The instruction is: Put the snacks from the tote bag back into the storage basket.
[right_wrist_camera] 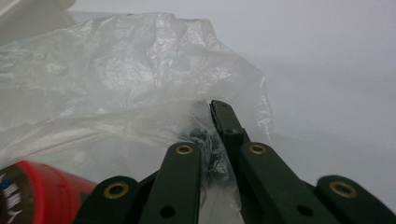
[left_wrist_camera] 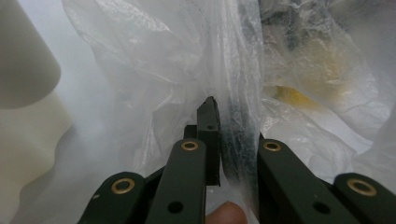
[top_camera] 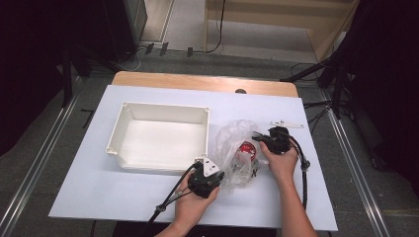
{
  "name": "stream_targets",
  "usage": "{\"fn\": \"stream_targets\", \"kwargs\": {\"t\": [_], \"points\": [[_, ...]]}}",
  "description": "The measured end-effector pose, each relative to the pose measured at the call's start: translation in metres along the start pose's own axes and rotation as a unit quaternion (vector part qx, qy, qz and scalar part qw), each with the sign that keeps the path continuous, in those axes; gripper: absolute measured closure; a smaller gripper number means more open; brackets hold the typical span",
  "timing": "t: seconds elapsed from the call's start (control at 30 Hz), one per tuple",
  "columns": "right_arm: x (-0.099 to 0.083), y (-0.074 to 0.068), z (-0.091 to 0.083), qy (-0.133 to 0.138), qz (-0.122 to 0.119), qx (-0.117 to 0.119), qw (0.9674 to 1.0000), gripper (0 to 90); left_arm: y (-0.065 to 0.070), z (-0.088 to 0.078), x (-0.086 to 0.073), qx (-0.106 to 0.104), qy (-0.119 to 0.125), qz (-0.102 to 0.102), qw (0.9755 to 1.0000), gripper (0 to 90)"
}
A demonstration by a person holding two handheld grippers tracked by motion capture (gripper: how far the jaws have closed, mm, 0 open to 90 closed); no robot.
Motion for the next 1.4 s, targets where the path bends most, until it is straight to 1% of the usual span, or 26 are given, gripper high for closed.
{"fn": "stream_targets", "kwargs": {"t": [0.07, 0.1, 0.17, 0.27, 0.3, 0.33, 0.37, 0.47, 0.5, 0.53, 0.6, 0.63, 0.67, 0.73, 0.8, 0.83, 0.9, 1.0, 1.07, 1.13, 1.2, 1.27, 1.3, 1.33, 1.37, 1.4], "points": [[-0.002, 0.005, 0.004, -0.009, 0.014, 0.007, 0.9998, 89.4, -0.001, 0.0, 0.0, -0.005, -0.002, -0.006, 1.0, 87.7], [-0.004, 0.006, 0.006, -0.018, 0.015, 0.009, 0.9997, 89.1, -0.002, 0.0, 0.0, -0.007, -0.005, -0.009, 0.9999, 87.8], [-0.005, 0.006, 0.01, -0.028, 0.006, -0.007, 0.9996, 89.7, -0.003, 0.0, 0.0, -0.011, -0.005, -0.014, 0.9998, 88.3], [-0.003, 0.007, 0.009, -0.016, 0.003, -0.007, 0.9998, 89.6, -0.004, -0.001, 0.0, -0.016, -0.01, -0.013, 0.9997, 88.4], [-0.004, 0.008, 0.01, -0.019, 0.01, -0.005, 0.9998, 89.4, -0.005, 0.0, 0.0, -0.02, -0.01, -0.015, 0.9996, 88.4], [-0.005, 0.01, 0.011, -0.024, 0.009, -0.006, 0.9996, 89.4, -0.006, 0.0, 0.0, -0.022, -0.01, -0.014, 0.9996, 88.5], [-0.007, 0.011, 0.012, -0.028, 0.007, -0.014, 0.9995, 90.0, -0.006, -0.001, 0.0, -0.021, -0.011, -0.01, 0.9997, 88.7], [-0.007, 0.011, 0.011, -0.028, 0.006, -0.028, 0.9992, 90.0, -0.005, -0.002, -0.001, -0.016, -0.007, 0.002, 0.9998, 89.3], [-0.006, 0.01, 0.011, -0.025, 0.003, -0.054, 0.9982, 90.0, -0.004, -0.002, -0.002, -0.019, -0.006, 0.004, 0.9998, 89.2], [-0.006, 0.01, 0.011, -0.025, 0.004, -0.06, 0.9979, 90.0, -0.004, -0.003, -0.003, -0.017, -0.004, 0.006, 0.9998, 88.9], [-0.007, 0.011, 0.01, -0.022, 0.003, -0.06, 0.9979, 89.8, -0.003, -0.004, -0.004, -0.018, 0.001, 0.006, 0.9998, 87.2], [-0.007, 0.011, 0.009, -0.022, 0.0, -0.059, 0.998, 87.6, -0.004, -0.005, -0.005, -0.019, 0.002, 0.008, 0.9998, 86.8], [-0.008, 0.011, 0.008, -0.02, -0.002, -0.056, 0.9982, 83.0, -0.003, -0.006, -0.005, -0.02, 0.006, 0.006, 0.9998, 86.3], [-0.008, 0.011, 0.003, -0.015, 0.001, -0.052, 0.9985, 70.8, -0.004, -0.007, -0.006, -0.02, 0.011, 0.006, 0.9997, 85.1], [-0.008, 0.011, -0.007, 0.005, 0.012, -0.038, 0.9992, 62.5, -0.004, -0.007, -0.007, -0.018, 0.017, 0.005, 0.9997, 83.4], [-0.008, 0.009, -0.013, 0.016, 0.012, -0.033, 0.9993, 57.0, -0.003, -0.008, -0.007, -0.018, 0.021, 0.006, 0.9996, 83.0], [-0.008, 0.004, -0.025, 0.025, 0.007, -0.036, 0.999, 48.2, -0.004, -0.008, -0.007, -0.018, 0.024, 0.004, 0.9995, 82.0], [-0.01, -0.004, -0.043, 0.03, -0.004, -0.028, 0.9991, 40.1, -0.004, -0.008, -0.007, -0.017, 0.024, 0.0, 0.9996, 82.4], [-0.012, -0.01, -0.053, 0.033, -0.013, -0.022, 0.9991, 36.1, -0.004, -0.008, -0.007, -0.017, 0.023, 0.003, 0.9996, 82.8], [-0.012, -0.016, -0.06, 0.033, -0.019, -0.015, 0.9992, 31.5, -0.004, -0.008, -0.007, -0.015, 0.022, 0.004, 0.9996, 83.3], [-0.012, -0.02, -0.068, 0.035, -0.024, -0.018, 0.9989, 28.0, -0.004, -0.007, -0.007, -0.014, 0.021, 0.003, 0.9997, 83.6], [-0.012, -0.024, -0.074, 0.039, -0.026, -0.014, 0.9988, 25.3, -0.004, -0.007, -0.006, -0.014, 0.021, 0.001, 0.9997, 83.8], [-0.012, -0.026, -0.077, 0.041, -0.03, -0.015, 0.9986, 24.2, -0.004, -0.007, -0.006, -0.014, 0.021, 0.001, 0.9997, 83.8], [-0.012, -0.028, -0.079, 0.046, -0.035, -0.016, 0.9982, 19.7, -0.004, -0.007, -0.006, -0.015, 0.021, 0.0, 0.9997, 83.8], [-0.012, -0.031, -0.081, 0.05, -0.039, -0.025, 0.9977, 14.7, -0.004, -0.007, -0.006, -0.015, 0.023, -0.001, 0.9996, 83.8], [-0.012, -0.035, -0.083, 0.056, -0.05, -0.036, 0.9965, 14.4, -0.004, -0.007, -0.006, -0.015, 0.023, -0.001, 0.9996, 83.8]]}}
Point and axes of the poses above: each handheld gripper's, and its own axes: z roughly forward along the jaws, x roughly out of its top, y roughly to its right, the point moved 1 cm from there along z, roughly forward along the jaws, and after that the axes turned 4 degrees about x, right-handed, at the moved point
